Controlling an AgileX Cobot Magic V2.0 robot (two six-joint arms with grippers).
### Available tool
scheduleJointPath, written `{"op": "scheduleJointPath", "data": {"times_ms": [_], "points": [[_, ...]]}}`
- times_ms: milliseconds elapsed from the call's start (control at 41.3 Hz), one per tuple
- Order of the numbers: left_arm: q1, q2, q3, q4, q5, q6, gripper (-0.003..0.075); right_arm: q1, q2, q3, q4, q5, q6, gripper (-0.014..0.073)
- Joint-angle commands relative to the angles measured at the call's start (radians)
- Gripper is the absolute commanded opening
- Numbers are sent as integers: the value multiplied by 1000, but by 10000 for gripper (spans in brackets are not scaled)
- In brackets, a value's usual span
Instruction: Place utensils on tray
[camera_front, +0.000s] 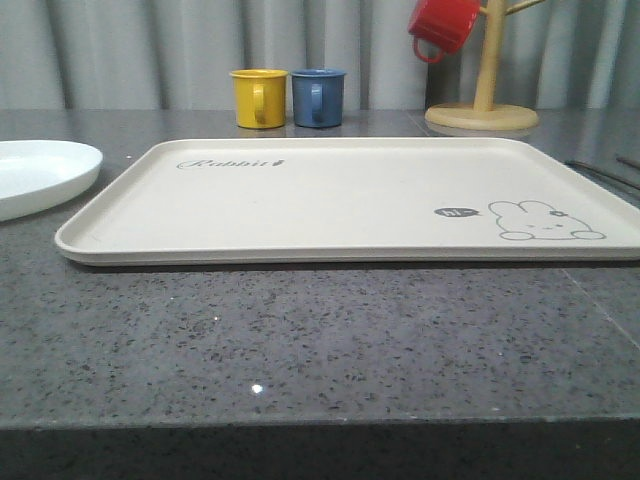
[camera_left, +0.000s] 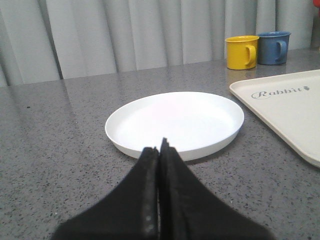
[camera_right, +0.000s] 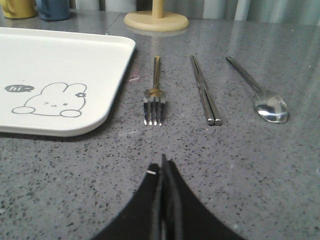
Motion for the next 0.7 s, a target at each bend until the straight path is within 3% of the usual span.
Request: {"op": "scheduleJointPath", "data": {"times_ms": [0,242,484,678], "points": [[2,-19,3,-9,-78,-7,-19,-7,-18,-3,-9,-73,-5,-95],[2,-19,3,-9,-111,-7,-19,-7,-18,-3,-8,-85,-5,-95],[2,-19,-27,-88,-331,-10,-19,-7,-18,-48,-8,-168,-5,-95],[2,0,-199,-83,-238,-10,-18,-7,-15,-211,-8,-30,-5,-95]]}}
